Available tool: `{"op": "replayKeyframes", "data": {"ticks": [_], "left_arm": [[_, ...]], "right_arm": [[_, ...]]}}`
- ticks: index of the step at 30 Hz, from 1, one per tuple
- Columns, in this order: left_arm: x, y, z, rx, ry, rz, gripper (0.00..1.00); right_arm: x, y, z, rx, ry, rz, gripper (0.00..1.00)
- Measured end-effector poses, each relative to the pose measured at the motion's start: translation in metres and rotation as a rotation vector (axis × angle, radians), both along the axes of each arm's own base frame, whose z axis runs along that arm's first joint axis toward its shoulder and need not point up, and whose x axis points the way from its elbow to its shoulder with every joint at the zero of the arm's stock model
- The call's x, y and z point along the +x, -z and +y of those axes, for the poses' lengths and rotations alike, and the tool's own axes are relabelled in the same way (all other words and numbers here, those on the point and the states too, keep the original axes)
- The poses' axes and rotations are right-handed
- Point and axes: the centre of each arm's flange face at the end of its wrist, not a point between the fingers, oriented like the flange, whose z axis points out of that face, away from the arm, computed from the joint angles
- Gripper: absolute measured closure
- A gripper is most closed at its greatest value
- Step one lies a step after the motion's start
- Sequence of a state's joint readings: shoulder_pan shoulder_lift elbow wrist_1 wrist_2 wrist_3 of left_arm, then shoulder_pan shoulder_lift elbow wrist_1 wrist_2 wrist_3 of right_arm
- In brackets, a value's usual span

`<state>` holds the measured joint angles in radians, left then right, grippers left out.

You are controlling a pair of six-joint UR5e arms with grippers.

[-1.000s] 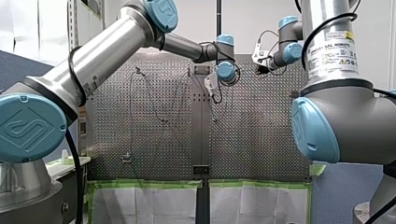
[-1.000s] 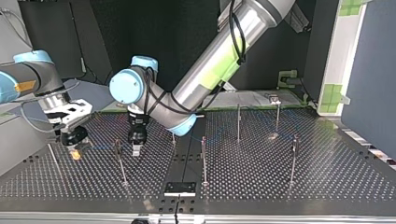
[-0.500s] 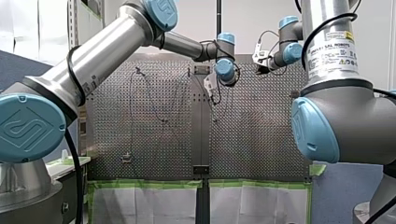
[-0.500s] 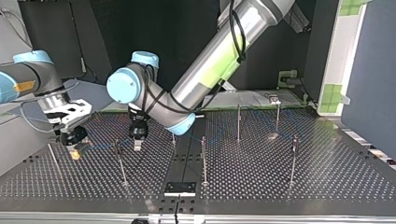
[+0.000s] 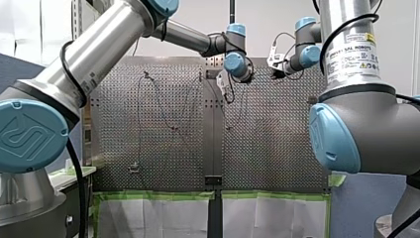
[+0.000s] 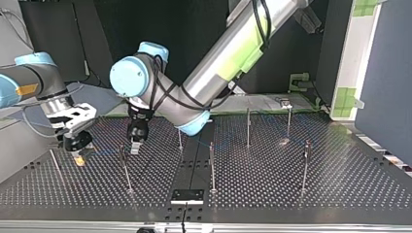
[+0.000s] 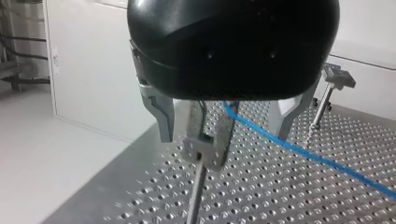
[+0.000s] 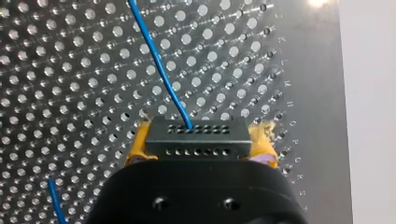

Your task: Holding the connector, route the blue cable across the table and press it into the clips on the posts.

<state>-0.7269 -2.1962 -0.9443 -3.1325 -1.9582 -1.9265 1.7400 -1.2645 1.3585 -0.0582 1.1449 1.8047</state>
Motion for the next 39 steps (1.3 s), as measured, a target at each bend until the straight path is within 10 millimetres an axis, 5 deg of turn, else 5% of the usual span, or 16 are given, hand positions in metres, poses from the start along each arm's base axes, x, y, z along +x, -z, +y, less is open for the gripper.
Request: {"op": "replayKeyframes", "data": {"ticks": [14,27,39], "left_arm": [[-0.050,-0.019,0.033,0.130,-0.037,0.053,0.00],[-0.060,-0.042,0.084,0.164,-0.115,0.037,0.00],[-0.044,-0.064,0.138,0.079,-0.133,-0.021,0.00]], "right_arm": [[0.003,0.000,0.002,0.001,-0.005,0.001,1.00],[0.003,0.000,0.002,0.001,-0.004,0.001,1.00],[0.003,0.000,0.002,0.001,-0.004,0.001,1.00]]}}
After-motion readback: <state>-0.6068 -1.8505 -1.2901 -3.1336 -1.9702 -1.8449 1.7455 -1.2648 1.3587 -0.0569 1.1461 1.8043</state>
